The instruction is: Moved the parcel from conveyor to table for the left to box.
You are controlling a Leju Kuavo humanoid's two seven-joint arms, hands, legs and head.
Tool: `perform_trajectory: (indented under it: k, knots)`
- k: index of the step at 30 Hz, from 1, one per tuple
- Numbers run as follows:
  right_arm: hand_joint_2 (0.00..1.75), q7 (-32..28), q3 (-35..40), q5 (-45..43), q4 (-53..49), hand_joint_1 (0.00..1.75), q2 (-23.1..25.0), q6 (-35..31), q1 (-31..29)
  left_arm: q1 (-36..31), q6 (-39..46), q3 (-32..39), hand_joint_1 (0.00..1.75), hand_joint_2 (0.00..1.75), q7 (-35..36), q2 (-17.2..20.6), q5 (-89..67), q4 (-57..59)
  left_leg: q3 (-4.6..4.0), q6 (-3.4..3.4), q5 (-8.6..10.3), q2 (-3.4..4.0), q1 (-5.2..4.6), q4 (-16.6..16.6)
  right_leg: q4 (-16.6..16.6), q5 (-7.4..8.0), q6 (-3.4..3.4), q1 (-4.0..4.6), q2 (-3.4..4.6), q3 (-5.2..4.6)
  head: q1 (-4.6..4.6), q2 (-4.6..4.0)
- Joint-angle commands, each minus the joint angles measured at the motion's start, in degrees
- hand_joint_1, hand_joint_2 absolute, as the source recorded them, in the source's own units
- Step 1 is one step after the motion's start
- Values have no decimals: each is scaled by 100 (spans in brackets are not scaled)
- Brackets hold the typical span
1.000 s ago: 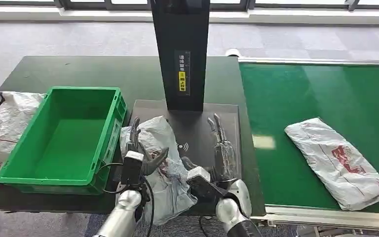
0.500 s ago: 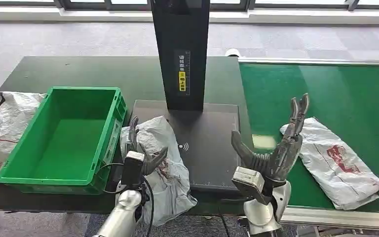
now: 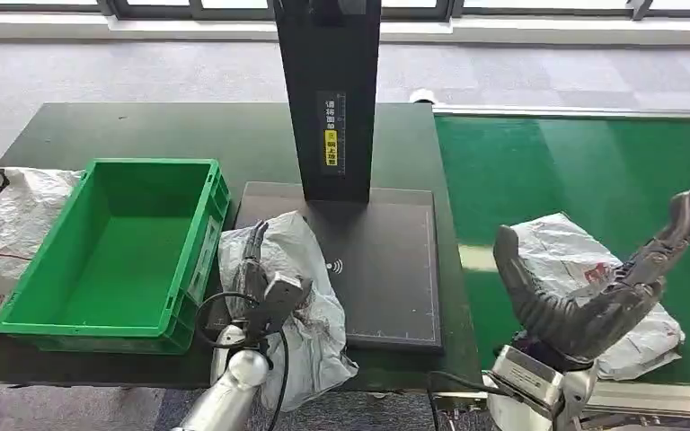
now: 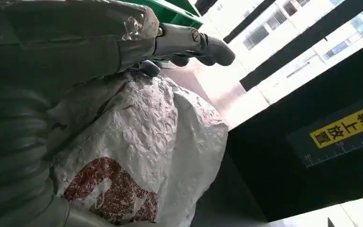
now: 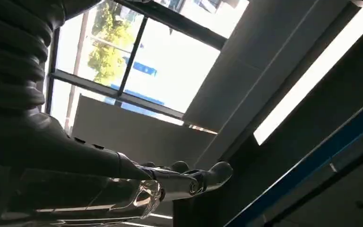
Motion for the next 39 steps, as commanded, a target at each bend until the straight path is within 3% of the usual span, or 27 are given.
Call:
perform_trajectory:
  k: [1,11,12,13,18,19,28,39]
  knots:
    - [175,22,-270,-14,-172,0,181,4,328,-248,18,-206,0,175,73,86,-37,519,22,-1,0,-18,4,-15,-16,-5,-5,5,-20,29,0,0]
    - [175,22,-150,-102,41,0,181,4,248,-340,-652,-434,0,175,967,167,-933,1042,17,0,-1,-6,2,-9,-10,-3,-2,3,-9,21,0,0]
    - [175,540,140,240,-197,0,181,4,225,-284,-730,-368,0,175,1028,144,-1106,987,27,0,-1,-9,3,-16,-16,-4,-4,4,-13,32,0,0]
    - [175,22,-85,-186,105,0,181,4,238,-319,-754,-382,0,175,1107,143,-1272,1086,18,0,-1,-8,2,-10,-10,-4,-2,3,-11,23,0,0]
    - [175,22,55,-246,204,0,181,4,213,-332,-946,-404,0,175,1278,141,-1617,1235,19,0,-1,-2,1,-10,-9,-3,-3,2,-6,24,0,0]
    - [175,22,68,-252,219,0,181,4,206,-328,-962,-400,175,175,1289,137,-1631,1238,21,0,-1,-2,2,-12,-11,-2,-3,2,-6,26,0,0]
    - [175,22,67,-280,435,0,181,4,98,-373,-1194,-412,175,175,1789,142,-2216,1412,31,1,-1,1,3,-13,-14,0,-2,4,-8,41,0,0]
    - [175,22,69,-280,438,0,181,4,100,-369,-1198,-409,175,175,1794,145,-2226,1419,61,3,0,6,1,-25,-23,2,-4,2,-7,71,0,0]
